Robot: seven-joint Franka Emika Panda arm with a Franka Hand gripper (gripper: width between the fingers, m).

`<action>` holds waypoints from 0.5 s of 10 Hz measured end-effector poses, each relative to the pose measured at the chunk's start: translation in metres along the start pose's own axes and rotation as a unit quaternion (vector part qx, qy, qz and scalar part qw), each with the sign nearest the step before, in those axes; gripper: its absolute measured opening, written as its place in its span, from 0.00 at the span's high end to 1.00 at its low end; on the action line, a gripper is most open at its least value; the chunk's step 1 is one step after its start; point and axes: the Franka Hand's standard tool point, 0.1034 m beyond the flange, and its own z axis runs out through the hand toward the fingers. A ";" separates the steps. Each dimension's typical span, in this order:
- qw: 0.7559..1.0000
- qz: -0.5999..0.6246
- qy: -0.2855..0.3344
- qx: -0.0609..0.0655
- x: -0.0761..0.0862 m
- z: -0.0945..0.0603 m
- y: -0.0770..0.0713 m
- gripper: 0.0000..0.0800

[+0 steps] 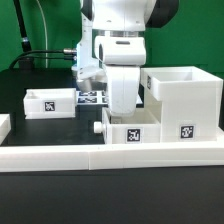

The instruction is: Assemble drawer

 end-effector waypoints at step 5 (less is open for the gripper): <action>1.000 0.010 0.002 -0.010 0.005 0.001 -0.001 0.95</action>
Offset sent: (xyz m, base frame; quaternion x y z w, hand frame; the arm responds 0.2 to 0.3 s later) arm -0.0001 0.0091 -0.0009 0.0064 -0.0144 -0.0189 0.9997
